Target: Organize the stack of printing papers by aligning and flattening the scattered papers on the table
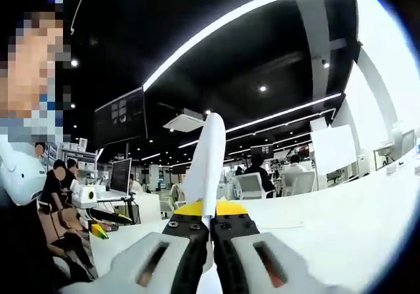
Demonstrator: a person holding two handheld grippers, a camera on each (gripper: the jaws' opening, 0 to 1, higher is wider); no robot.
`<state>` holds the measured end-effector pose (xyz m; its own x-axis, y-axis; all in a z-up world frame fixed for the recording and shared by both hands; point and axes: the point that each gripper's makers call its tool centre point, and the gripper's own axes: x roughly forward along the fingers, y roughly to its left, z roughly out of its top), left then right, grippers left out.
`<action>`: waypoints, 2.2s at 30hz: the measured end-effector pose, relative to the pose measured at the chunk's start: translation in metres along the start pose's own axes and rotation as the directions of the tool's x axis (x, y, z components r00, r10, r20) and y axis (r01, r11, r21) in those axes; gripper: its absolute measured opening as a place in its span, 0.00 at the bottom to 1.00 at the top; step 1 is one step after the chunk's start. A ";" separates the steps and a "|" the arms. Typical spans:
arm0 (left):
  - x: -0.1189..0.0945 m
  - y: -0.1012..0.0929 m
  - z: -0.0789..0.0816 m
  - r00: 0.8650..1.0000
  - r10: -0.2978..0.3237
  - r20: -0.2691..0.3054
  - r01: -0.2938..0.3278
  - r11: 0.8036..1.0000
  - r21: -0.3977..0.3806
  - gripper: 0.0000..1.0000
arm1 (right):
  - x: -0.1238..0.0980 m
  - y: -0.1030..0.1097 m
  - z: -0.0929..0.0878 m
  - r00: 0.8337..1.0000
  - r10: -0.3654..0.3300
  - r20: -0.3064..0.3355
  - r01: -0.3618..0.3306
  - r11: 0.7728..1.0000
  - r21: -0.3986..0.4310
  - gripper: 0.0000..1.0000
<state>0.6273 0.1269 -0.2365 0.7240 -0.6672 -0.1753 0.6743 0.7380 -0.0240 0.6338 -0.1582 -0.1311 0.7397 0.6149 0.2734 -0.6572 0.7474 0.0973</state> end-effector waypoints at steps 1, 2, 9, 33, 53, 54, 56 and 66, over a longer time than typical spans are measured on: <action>0.000 0.000 0.000 1.000 0.001 0.000 -0.001 1.000 0.000 0.94 | 0.000 0.001 0.000 1.000 0.005 -0.001 -0.005 1.000 0.004 0.00; 0.000 0.001 0.000 1.000 0.002 0.001 -0.002 1.000 0.000 0.94 | 0.001 0.002 0.000 1.000 0.009 0.002 -0.010 1.000 0.008 0.00; 0.000 0.001 0.000 1.000 0.001 0.002 -0.001 1.000 -0.002 0.94 | 0.006 0.011 0.003 0.999 0.041 0.018 -0.042 0.998 0.037 0.00; -0.002 -0.004 0.004 1.000 -0.009 0.016 0.009 1.000 -0.005 0.94 | 0.021 0.044 -0.013 0.991 0.131 0.017 -0.132 0.984 0.123 0.00; -0.001 -0.004 0.010 0.999 -0.008 0.051 0.008 1.000 -0.010 0.91 | 0.038 0.072 -0.019 0.977 0.212 0.030 -0.215 0.963 0.163 0.00; 0.000 -0.004 0.010 0.999 -0.007 0.050 0.008 1.000 -0.011 0.91 | 0.039 0.073 -0.019 0.976 0.216 0.030 -0.218 0.962 0.164 0.00; 0.000 -0.004 0.009 0.999 -0.007 0.049 0.008 1.000 -0.015 0.91 | 0.040 0.075 -0.020 0.975 0.221 0.030 -0.223 0.960 0.169 0.00; 0.001 -0.005 0.012 0.997 -0.030 0.072 0.033 0.998 -0.051 0.91 | 0.043 0.083 -0.025 0.968 0.251 0.031 -0.252 0.948 0.194 0.00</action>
<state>0.6263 0.1209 -0.2248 0.7123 -0.6943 -0.1031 0.6898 0.7196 -0.0801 0.6143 -0.0636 -0.1352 0.5463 0.7747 0.3184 -0.8376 0.5047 0.2090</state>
